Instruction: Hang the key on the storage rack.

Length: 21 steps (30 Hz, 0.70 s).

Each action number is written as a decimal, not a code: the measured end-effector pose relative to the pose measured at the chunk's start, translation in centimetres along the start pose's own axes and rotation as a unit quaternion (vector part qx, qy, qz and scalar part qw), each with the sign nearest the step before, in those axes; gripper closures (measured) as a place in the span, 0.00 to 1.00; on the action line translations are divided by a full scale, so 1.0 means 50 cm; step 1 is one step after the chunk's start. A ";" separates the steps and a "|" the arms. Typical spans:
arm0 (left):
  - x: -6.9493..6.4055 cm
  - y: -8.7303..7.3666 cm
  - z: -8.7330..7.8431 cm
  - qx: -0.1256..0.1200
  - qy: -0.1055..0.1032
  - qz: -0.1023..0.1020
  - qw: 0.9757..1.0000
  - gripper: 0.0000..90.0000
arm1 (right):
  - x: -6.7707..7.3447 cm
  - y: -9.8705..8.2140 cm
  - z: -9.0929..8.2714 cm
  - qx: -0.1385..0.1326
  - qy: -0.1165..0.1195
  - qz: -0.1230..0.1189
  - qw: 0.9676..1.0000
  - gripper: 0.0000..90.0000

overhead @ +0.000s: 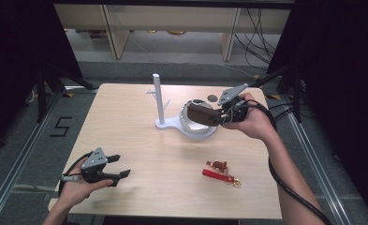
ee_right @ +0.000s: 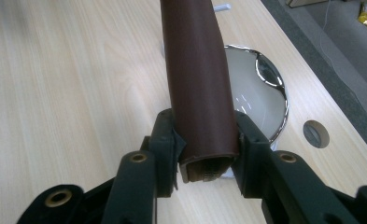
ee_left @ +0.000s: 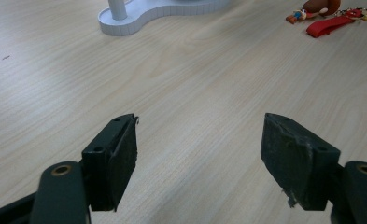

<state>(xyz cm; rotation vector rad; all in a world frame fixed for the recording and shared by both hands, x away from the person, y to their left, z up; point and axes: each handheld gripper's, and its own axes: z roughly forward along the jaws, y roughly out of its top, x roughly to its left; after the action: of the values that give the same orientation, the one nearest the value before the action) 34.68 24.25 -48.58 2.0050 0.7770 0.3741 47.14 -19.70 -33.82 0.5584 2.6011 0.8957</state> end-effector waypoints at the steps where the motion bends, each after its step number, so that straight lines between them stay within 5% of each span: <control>1: 0.000 0.000 0.000 0.000 0.000 0.000 1.000 0.30 | -0.004 0.002 0.002 0.000 0.000 -0.005 1.000 0.74; 21: -0.004 -0.003 0.003 0.002 -0.003 -0.001 1.000 0.30 | -0.047 0.019 0.037 0.020 0.005 0.010 1.000 0.74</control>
<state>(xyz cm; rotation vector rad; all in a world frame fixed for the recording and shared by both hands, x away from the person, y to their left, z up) 34.55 24.09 -48.78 2.0076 0.7768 0.3648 50.20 -19.14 -34.16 0.5928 2.6313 0.8566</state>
